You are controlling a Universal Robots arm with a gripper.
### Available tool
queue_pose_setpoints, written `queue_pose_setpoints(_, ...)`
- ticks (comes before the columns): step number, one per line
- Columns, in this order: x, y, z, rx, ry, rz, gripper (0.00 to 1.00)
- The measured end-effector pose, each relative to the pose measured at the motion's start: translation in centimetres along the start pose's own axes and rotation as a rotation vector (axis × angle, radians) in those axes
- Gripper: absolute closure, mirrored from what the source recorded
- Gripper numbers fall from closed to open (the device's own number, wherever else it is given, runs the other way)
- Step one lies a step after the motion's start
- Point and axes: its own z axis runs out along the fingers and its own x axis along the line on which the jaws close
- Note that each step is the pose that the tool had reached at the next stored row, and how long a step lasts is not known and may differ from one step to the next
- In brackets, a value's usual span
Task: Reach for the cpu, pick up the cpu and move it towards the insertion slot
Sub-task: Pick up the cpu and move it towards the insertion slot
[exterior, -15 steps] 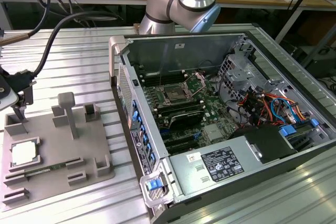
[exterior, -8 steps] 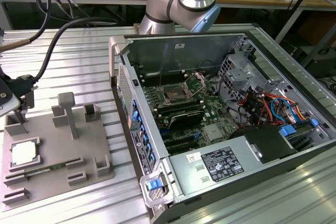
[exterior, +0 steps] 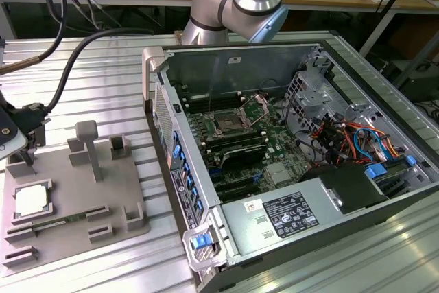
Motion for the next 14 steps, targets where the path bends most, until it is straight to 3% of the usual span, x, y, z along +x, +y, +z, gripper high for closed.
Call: queue_pose_setpoints(14, 0.0, -0.03, 0.01, 0.0001, 0.0004, -0.008, 0.34)
